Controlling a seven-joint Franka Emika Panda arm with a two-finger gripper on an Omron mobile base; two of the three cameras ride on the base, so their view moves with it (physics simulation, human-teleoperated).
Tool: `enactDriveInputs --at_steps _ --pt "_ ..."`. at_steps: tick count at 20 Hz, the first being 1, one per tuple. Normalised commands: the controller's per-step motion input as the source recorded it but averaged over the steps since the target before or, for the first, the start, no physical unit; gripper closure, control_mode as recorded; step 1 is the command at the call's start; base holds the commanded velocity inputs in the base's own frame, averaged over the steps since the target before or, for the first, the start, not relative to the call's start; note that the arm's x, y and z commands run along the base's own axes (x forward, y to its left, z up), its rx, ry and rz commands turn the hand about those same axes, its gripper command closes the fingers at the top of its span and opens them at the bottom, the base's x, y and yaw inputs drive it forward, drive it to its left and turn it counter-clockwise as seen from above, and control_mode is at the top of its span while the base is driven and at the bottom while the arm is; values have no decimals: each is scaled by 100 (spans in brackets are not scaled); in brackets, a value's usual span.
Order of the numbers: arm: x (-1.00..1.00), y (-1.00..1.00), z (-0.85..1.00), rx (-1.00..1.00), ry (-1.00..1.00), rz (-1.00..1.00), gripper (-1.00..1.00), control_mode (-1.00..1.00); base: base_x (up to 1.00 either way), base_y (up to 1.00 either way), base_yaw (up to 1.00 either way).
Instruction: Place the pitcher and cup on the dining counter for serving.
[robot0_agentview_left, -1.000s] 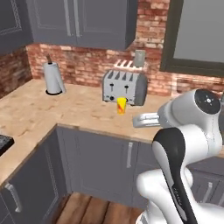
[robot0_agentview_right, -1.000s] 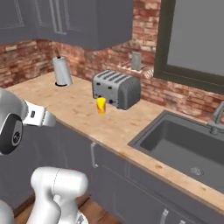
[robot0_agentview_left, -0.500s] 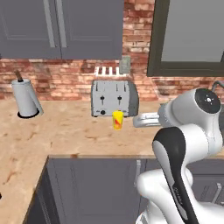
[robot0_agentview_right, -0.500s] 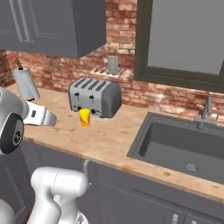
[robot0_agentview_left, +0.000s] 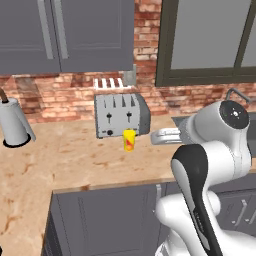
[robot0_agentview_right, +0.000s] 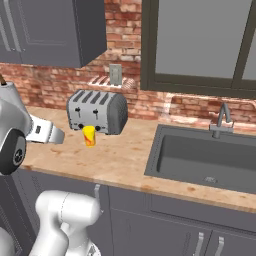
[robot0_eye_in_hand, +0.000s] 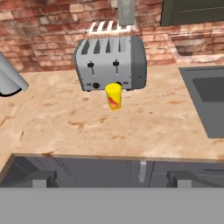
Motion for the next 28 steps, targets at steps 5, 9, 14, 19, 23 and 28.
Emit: enactDriveInputs --at_steps 5,9,14,19,23,28 --pt "0 0 0 0 0 0 -100 100 39 0 -6" --pt "0 0 0 0 0 0 -100 100 56 0 -7" --pt "0 0 0 0 1 0 -100 -100 24 0 -3" --pt "34 -10 -17 0 15 -4 -100 -100 0 0 0" --pt "62 -4 -21 0 26 -8 -100 -100 0 0 0" --pt "68 0 -29 0 22 -8 -100 -100 0 0 0"
